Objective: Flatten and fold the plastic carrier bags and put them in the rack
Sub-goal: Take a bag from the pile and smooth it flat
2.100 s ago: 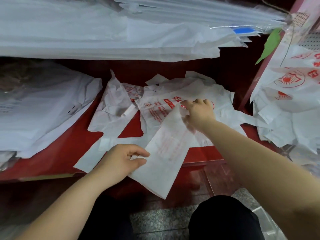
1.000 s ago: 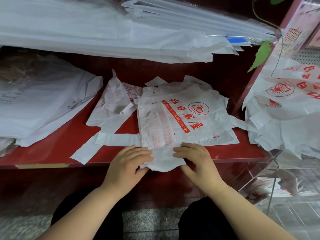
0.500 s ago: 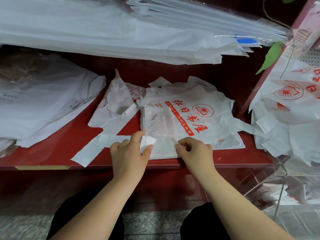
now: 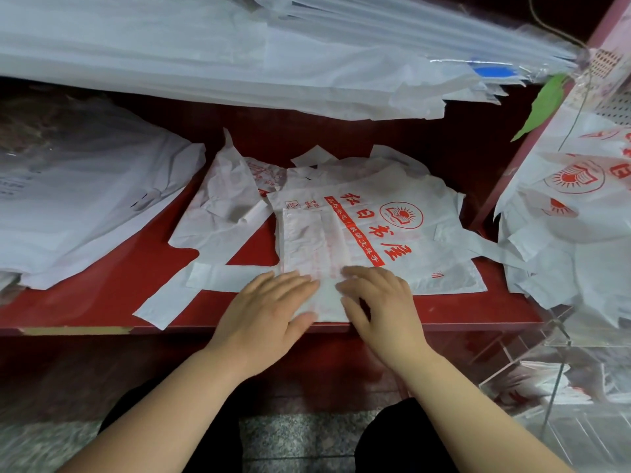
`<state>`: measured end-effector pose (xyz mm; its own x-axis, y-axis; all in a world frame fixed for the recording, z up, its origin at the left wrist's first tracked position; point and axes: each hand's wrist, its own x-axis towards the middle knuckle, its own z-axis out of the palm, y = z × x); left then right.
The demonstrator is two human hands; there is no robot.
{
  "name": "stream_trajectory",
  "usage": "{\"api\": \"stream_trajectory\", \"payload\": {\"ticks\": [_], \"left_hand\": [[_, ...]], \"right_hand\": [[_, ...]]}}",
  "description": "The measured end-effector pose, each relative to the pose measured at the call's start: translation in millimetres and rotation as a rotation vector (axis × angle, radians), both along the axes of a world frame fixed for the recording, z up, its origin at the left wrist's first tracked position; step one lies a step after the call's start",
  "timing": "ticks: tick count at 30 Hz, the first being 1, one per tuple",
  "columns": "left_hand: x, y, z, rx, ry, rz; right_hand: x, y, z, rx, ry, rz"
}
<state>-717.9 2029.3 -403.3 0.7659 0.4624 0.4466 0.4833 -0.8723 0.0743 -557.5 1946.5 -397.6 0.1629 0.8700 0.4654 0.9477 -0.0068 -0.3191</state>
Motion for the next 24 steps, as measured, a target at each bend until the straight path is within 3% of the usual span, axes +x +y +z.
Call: {"api": "stream_trajectory", "payload": {"ticks": [3,6,9,14,19,24], "left_hand": [[-11,0,-3,0.018,0.090,-0.042],[-19,2,-10,-0.028,-0.091,-0.134],[-27,-4,-12,-0.151,-0.258,-0.095],[-24,-15,8,-0.630,-0.466,0.118],[-8,-5,21,-0.725,-0.451,0.244],[3,2,21,-0.621,-0.359,0.362]], "right_hand": [[7,-10,-3,-0.074,-0.057,0.187],[10,-19,-1,-0.144,-0.038,0.297],[11,-24,0,-0.085,0.039,0.312],[3,-21,10,-0.053,0.335,0.152],[-1,-5,17,-0.100,0.612,-0.040],[-5,10,16,-0.119,0.517,-0.185]]}}
